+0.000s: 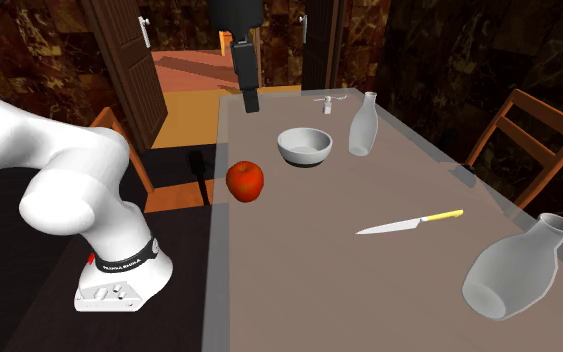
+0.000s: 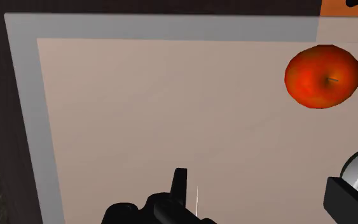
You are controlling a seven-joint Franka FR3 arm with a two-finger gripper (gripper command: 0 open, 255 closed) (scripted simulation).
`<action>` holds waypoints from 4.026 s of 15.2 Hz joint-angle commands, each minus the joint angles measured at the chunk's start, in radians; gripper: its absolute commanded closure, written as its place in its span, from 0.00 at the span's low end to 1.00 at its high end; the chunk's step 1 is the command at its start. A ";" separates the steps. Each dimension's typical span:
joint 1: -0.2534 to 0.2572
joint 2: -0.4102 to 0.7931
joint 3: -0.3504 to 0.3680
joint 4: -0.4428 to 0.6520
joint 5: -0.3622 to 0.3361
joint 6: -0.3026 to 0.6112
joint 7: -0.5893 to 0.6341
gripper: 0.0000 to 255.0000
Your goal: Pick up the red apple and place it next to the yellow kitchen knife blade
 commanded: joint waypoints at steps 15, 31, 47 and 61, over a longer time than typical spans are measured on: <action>-0.247 -0.350 0.272 -0.521 0.485 0.135 1.010 0.00; -0.221 -0.306 0.871 -0.679 1.208 0.507 1.820 0.00; -0.228 -0.258 0.920 -0.676 1.261 0.552 1.797 1.00; -0.248 -0.354 0.783 -0.611 1.091 0.411 1.880 1.00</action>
